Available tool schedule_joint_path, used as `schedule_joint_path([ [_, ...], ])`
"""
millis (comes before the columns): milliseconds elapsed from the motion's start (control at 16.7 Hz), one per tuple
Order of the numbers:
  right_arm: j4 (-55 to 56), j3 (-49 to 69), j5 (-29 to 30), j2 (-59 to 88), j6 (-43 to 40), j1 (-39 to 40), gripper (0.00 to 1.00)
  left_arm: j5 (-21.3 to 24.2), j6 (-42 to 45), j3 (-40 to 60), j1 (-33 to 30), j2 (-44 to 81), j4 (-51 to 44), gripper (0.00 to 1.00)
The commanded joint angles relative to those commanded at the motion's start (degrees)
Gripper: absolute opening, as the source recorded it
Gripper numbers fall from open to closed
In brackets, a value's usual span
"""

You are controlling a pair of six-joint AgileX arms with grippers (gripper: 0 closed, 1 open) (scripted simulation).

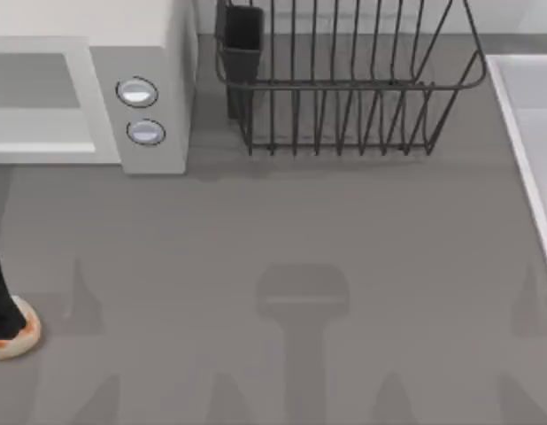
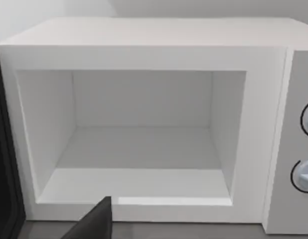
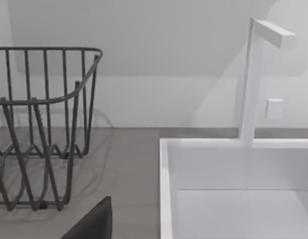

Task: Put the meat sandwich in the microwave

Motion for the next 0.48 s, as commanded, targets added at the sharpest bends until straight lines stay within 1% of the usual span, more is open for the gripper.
schedule_joint_path([
  [240,0.00,0.00,0.00,0.00,0.00,0.00,1.00,-0.09,1.43,1.68,0.18,1.87,-1.38,1.00],
  [480,0.00,0.00,0.00,0.00,0.00,0.00,1.00,-0.05,8.92,10.41,0.61,12.68,-8.71,1.00],
])
